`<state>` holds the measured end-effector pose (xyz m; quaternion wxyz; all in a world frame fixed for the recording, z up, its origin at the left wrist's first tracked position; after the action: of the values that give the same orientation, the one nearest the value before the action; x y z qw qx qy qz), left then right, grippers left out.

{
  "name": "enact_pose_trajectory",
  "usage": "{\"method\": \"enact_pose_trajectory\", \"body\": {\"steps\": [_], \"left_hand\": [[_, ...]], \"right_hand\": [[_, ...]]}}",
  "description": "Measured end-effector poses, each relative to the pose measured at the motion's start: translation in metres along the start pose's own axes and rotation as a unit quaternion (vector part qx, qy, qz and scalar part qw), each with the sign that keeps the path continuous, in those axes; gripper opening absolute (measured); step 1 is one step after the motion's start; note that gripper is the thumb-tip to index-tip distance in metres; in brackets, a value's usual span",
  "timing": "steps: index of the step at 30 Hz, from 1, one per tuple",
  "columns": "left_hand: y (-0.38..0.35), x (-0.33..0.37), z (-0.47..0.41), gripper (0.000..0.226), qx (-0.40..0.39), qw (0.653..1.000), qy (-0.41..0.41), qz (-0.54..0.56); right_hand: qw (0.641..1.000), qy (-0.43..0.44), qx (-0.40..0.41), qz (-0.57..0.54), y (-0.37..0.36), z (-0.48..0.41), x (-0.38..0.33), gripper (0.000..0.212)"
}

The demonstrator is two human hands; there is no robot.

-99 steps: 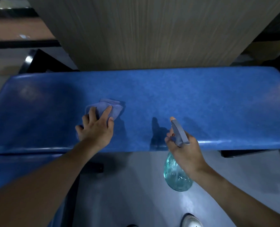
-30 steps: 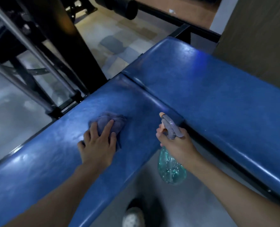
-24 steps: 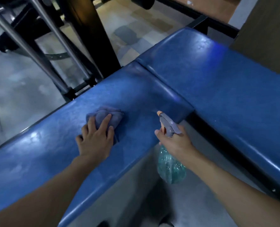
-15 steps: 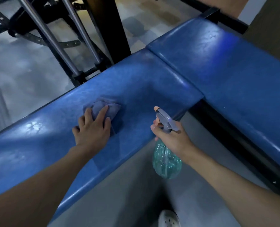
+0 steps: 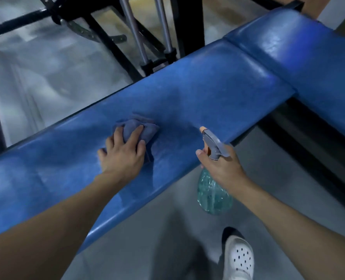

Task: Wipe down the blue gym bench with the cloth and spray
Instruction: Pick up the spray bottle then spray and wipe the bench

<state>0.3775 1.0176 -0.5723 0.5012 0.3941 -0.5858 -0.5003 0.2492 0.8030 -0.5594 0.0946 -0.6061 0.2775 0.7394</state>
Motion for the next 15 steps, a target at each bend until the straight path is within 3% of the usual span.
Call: {"method": "enact_pose_trajectory", "body": {"steps": [2,4,8,11,15], "left_hand": [[0.004,-0.02,0.007,0.045,0.002,1.0,0.003,-0.003],[0.008,-0.037,0.014,0.045,0.0,1.0,0.008,-0.006],[0.014,-0.068,0.028,0.044,0.004,1.0,0.023,0.003],[0.019,-0.091,0.039,0.043,0.007,1.0,0.028,-0.003],[0.025,-0.125,0.058,0.044,0.013,0.999,0.043,-0.006]], "right_hand": [[1.0,-0.02,0.005,-0.003,-0.013,0.013,0.0,0.029],[0.999,-0.034,-0.007,-0.031,-0.025,0.024,-0.003,0.015],[0.999,-0.039,-0.008,-0.037,-0.043,0.038,-0.009,0.019],[1.0,-0.013,-0.005,0.004,-0.056,0.046,-0.01,0.042],[0.999,-0.015,-0.027,-0.021,-0.08,0.066,-0.015,0.048]]}}
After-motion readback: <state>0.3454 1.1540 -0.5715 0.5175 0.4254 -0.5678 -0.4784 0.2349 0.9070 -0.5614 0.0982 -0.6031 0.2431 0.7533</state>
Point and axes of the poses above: each hand's wrist, its own z-axis away from the middle knuckle, its own y-axis out of the back of the hand, x = y × z, the point moved 3 cm from there along -z, towards the middle knuckle, and after that the axes turned 8 degrees about x, right-handed, at the moved point
